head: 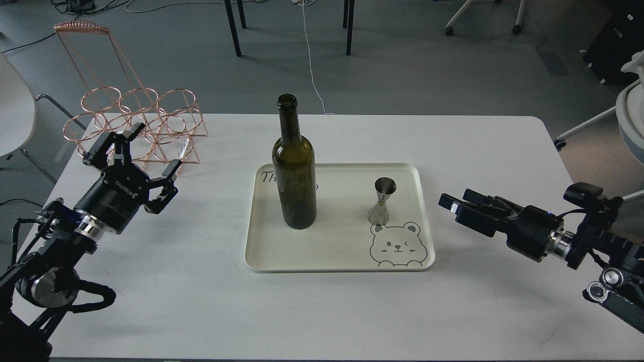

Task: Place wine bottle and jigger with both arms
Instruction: 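Reach the right gripper toward the metal jigger on the tray and grasp it, then lift the jigger with the right gripper and carry it off the tray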

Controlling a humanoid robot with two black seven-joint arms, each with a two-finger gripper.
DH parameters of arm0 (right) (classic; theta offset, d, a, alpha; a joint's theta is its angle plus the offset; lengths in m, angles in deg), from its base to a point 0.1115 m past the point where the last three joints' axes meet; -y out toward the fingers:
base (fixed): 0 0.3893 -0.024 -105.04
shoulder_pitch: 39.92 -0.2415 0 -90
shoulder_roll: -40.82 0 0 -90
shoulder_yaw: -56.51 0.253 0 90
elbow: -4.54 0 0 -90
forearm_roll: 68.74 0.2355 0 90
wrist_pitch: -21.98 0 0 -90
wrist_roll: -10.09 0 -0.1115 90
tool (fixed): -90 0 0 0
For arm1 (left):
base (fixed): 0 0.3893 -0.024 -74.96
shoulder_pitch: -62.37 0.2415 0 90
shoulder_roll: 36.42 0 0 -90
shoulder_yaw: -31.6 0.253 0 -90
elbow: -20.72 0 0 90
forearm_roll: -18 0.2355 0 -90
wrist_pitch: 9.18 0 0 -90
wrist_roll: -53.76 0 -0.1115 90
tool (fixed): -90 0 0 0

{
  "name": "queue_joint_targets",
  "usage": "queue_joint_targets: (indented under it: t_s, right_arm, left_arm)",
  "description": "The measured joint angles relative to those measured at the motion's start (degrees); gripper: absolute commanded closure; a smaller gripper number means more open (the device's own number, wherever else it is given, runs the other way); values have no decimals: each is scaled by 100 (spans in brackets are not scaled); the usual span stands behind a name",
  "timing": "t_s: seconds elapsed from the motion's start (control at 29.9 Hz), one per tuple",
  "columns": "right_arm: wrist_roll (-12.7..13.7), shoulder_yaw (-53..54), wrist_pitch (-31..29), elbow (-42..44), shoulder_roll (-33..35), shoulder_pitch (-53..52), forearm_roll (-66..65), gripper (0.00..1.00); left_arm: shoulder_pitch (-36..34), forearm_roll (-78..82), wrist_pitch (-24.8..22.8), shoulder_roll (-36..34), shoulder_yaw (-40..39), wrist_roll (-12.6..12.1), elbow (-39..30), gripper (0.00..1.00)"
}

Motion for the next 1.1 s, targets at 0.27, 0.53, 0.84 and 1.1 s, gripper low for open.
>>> queue_joint_targets:
  t_s: [0.27,0.53,0.84,1.1]
  right_arm:
    - [1,-132,1431,1337,-1393,-214,-2233,1]
    - [3,-534,1612,2480,-2388,-893,-2485,4]
    - [3,-821,1751,3306,-2999,-1250,-2487,56]
    - [3,-822,1753,3327,-3025,-1270,-2480,76]
  left_arm:
    - [7,-5,0,-37,-13,10,-7,2]
    - [6,-18,0,-39,-107,10,-5,2]
    - [-9,-26,1,-56,-163,10,-3,2]
    - [-10,-25,1,-56,-167,6,-9,2]
